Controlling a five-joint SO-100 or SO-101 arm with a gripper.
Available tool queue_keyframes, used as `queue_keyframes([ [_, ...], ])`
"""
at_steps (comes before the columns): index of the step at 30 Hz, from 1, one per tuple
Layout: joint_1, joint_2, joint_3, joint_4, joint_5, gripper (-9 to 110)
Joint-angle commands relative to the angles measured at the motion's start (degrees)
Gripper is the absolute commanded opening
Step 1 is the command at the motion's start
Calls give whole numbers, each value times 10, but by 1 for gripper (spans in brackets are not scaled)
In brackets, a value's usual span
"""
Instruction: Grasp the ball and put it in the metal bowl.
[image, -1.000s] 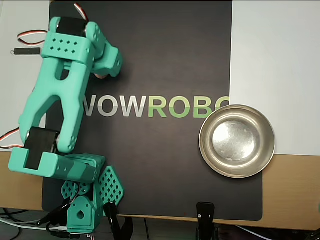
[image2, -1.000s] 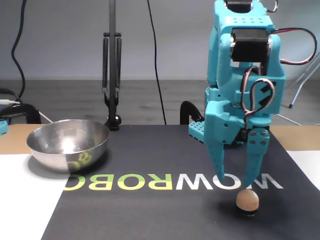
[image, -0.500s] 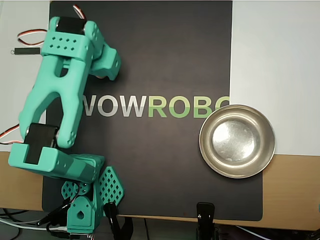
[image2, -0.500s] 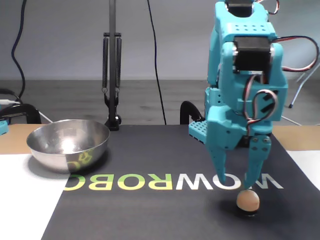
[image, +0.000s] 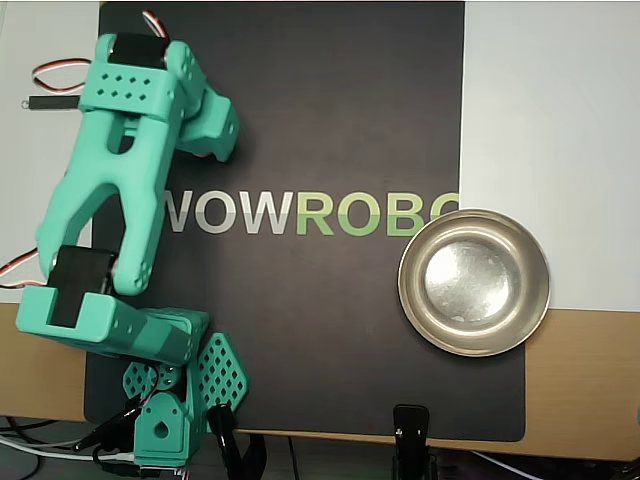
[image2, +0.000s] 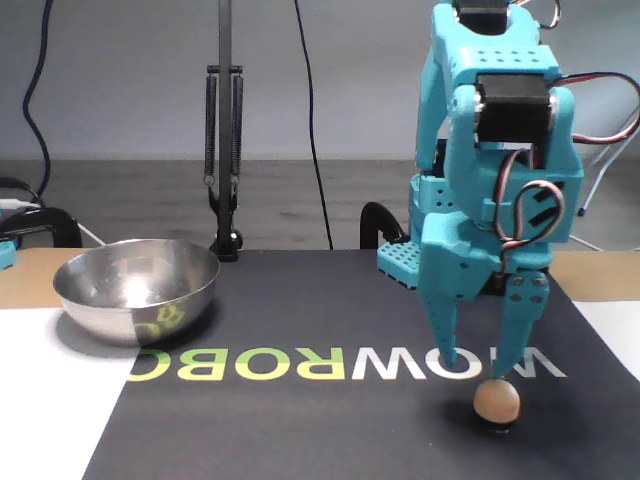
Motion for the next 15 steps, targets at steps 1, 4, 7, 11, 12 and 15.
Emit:
queue_keyframes([
  [1, 6, 10, -11, -3, -3, 44],
  [4, 7, 11, -11, -2, -3, 44],
  [7, 7, 30, -5, -1, -3, 44],
  [11, 6, 50, -4, 12, -3, 44],
  [12, 5, 53, -4, 18, -3, 44],
  [15, 2, 59, -4, 27, -3, 44],
])
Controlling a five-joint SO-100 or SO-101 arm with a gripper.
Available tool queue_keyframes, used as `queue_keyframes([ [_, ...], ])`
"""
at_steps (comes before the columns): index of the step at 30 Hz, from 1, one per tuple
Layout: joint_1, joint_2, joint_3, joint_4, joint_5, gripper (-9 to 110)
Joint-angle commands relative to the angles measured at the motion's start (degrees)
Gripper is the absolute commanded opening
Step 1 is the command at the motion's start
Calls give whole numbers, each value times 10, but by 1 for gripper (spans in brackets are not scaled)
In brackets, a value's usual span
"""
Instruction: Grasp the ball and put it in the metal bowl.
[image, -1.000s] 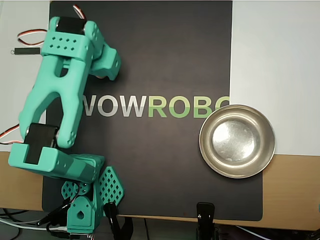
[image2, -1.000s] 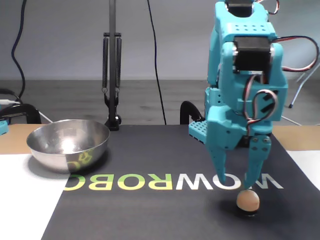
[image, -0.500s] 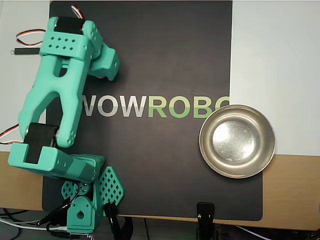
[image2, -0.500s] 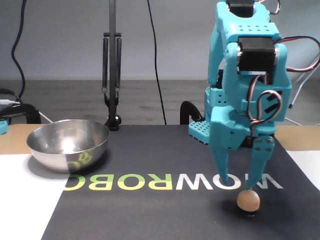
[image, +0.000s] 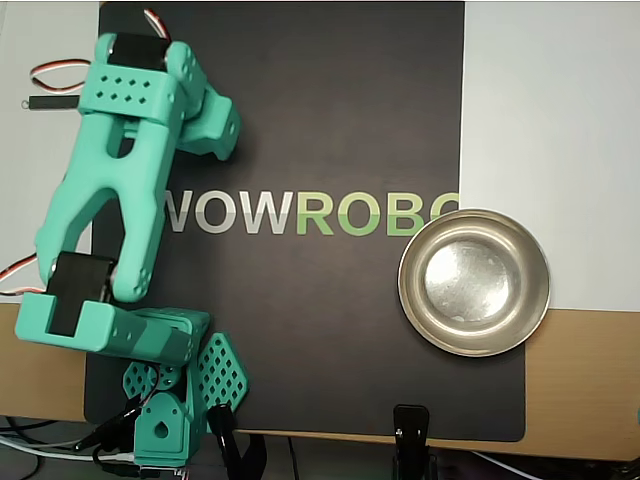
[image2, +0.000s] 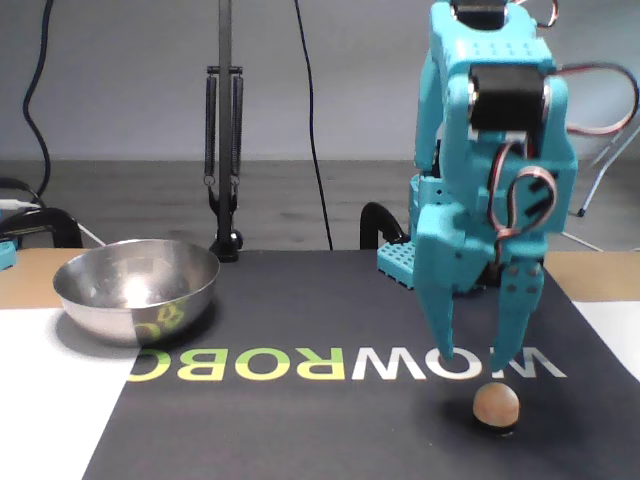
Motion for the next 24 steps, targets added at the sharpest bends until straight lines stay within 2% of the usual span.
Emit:
queue_keyframes([
  [1, -4, 36, -4, 9, -4, 44],
  [24, -23, 40, -11, 2, 0, 47],
])
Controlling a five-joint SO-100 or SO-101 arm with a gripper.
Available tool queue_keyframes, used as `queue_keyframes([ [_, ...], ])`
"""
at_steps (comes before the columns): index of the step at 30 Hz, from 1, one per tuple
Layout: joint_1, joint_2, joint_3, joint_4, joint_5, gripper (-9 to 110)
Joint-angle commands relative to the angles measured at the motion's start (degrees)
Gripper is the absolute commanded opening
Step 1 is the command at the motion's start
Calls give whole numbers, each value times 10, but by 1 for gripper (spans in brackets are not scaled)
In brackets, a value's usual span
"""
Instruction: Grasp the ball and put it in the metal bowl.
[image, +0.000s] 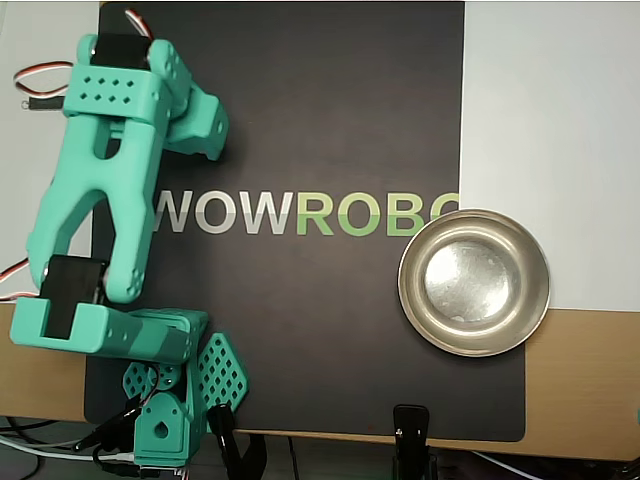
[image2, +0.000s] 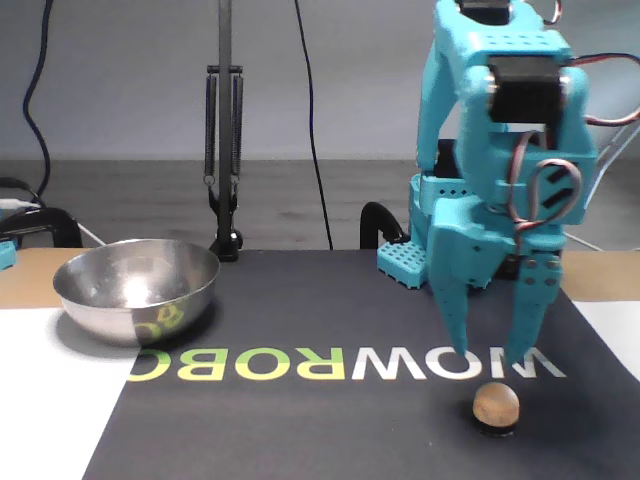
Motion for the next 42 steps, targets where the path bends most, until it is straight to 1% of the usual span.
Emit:
queue_keyframes([
  [1, -3, 36, -11, -2, -1, 51],
  [2, -3, 36, -11, -2, -1, 56],
  [4, -2, 36, -11, -2, -4, 58],
  [26, 2, 20, -33, -4, -4, 58],
  [31, 3, 10, -33, -24, -4, 58],
  [42, 7, 3, -31, -28, -4, 58],
])
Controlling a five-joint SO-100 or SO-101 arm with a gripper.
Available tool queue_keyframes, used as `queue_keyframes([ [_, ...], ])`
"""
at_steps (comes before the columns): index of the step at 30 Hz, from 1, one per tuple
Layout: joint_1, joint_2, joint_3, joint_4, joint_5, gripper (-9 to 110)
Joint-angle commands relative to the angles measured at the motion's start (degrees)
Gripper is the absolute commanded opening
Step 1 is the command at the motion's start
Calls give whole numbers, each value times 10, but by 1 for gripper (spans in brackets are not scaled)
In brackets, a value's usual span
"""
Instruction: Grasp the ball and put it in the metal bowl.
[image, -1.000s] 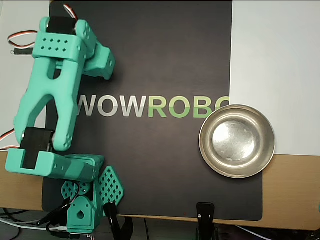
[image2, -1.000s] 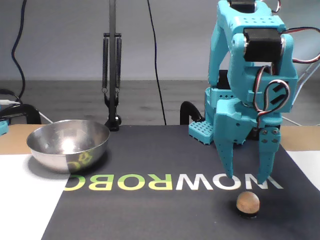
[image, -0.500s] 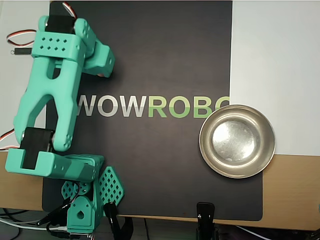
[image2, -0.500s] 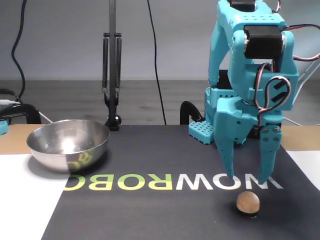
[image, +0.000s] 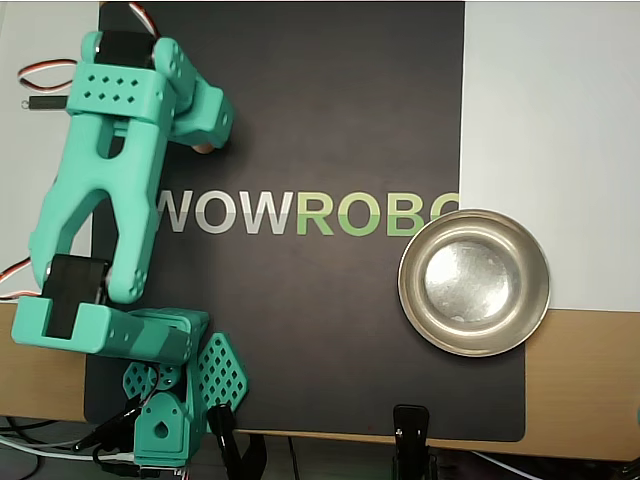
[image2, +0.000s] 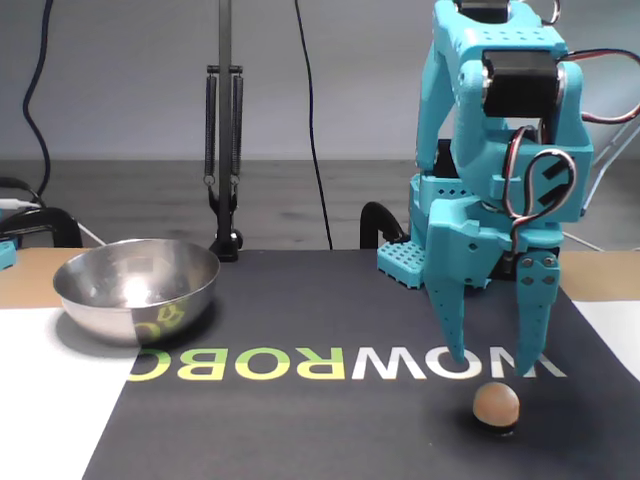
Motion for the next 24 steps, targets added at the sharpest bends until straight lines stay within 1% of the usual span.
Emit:
queue_keyframes([
  [1, 3, -1, -19, -3, -4, 58],
  [24, 3, -54, -22, -36, -4, 58],
])
